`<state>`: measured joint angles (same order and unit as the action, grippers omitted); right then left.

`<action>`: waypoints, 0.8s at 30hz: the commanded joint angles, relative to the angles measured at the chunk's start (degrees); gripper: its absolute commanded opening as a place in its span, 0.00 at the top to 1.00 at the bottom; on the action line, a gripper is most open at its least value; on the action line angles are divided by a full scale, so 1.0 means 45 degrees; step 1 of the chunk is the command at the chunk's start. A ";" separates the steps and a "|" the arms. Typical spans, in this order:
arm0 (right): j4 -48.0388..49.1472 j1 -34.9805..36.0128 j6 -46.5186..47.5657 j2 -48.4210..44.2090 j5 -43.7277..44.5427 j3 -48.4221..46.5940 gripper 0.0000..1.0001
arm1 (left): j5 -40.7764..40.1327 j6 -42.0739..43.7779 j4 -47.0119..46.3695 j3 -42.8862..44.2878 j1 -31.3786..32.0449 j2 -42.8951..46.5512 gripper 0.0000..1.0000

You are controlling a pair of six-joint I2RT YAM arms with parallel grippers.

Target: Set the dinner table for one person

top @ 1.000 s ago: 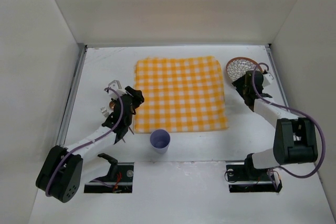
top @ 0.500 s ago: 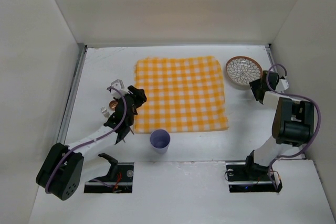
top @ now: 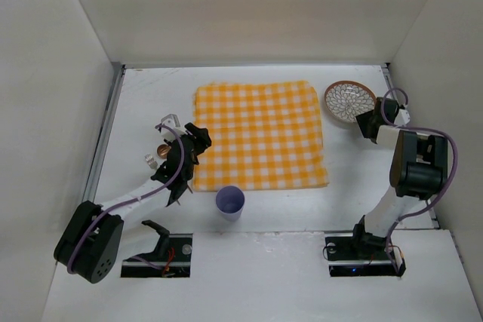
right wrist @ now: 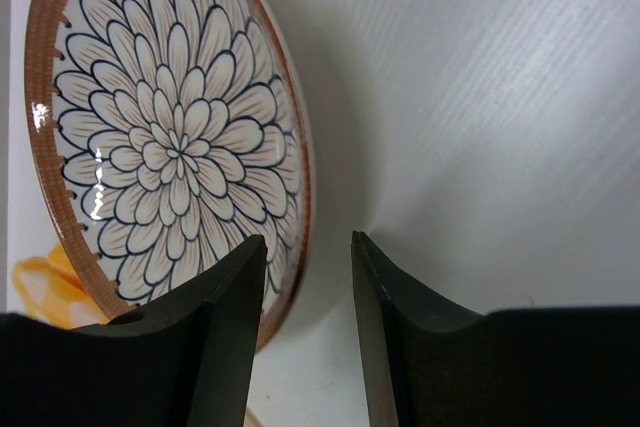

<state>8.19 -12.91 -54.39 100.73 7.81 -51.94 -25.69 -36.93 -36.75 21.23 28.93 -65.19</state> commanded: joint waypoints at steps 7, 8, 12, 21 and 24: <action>0.0720 0.0026 -0.0628 0.1326 -0.0877 -0.1035 0.61 | -0.0208 0.0081 -0.0797 -0.0148 -0.0149 0.0131 0.48; 0.0739 0.0026 -0.0667 0.1385 -0.0916 -0.1035 0.65 | -0.0208 0.0081 -0.0798 -0.0148 -0.0149 0.0131 0.48; 0.0972 -0.0013 -0.0901 0.1445 -0.1033 -0.1016 0.88 | -0.0189 0.0081 -0.0798 -0.0090 -0.0169 -0.0064 0.48; 0.4546 -0.0540 -0.2599 -0.1384 -0.2477 0.1053 0.95 | -0.0208 0.0139 -0.0798 -0.0070 -0.0169 -0.0084 0.48; 0.4821 -0.0482 -0.2679 -0.2634 -0.2634 0.1367 0.95 | -0.0190 0.0159 -0.0856 -0.0051 -0.0227 -0.0220 0.48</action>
<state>16.71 -14.96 -63.05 97.27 -0.36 -44.58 -25.71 -36.86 -37.12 21.23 28.38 -65.87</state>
